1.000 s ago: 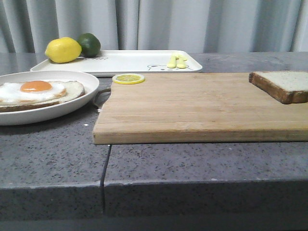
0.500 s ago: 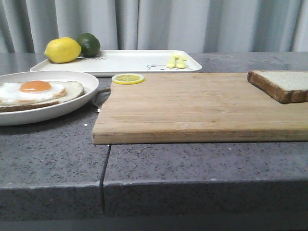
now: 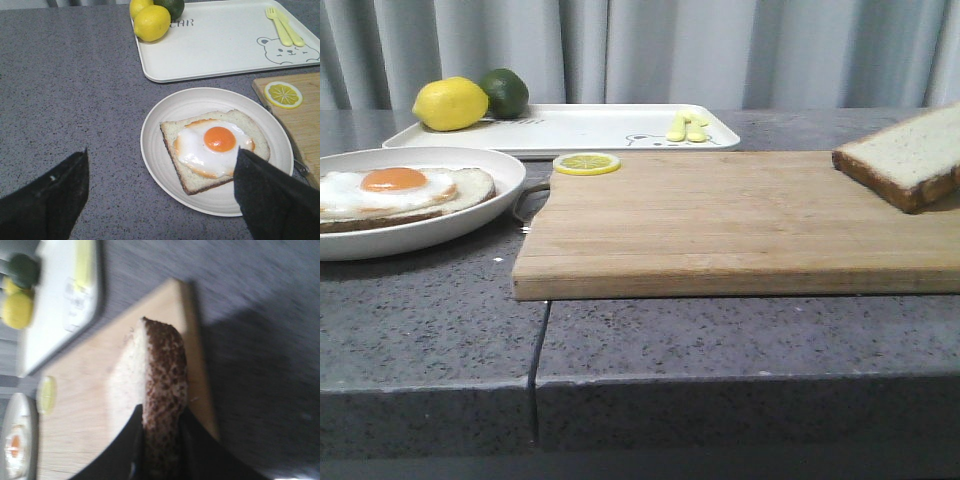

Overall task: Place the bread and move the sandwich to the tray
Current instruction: 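Lift the bread with the right gripper toward the egg plate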

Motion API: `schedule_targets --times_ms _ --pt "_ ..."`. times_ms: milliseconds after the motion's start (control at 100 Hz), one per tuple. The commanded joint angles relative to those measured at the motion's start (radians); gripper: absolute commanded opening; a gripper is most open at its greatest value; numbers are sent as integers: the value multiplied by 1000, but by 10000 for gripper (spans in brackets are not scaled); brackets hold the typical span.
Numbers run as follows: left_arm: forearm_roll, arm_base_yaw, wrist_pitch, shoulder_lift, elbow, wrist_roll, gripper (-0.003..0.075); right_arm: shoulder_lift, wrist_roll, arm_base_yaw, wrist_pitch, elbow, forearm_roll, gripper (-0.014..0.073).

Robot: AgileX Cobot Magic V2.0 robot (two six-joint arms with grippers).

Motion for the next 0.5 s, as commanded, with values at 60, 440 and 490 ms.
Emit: schedule_targets --times_ms 60,440,490 --pt "-11 -10 -74 8 -37 0 556 -151 32 23 77 -49 146 -53" --pt "-11 -10 -74 8 -37 0 556 -297 144 393 -127 -61 284 -53" --pt "-11 -10 -74 8 -37 0 556 -294 144 470 -196 -61 306 -53"
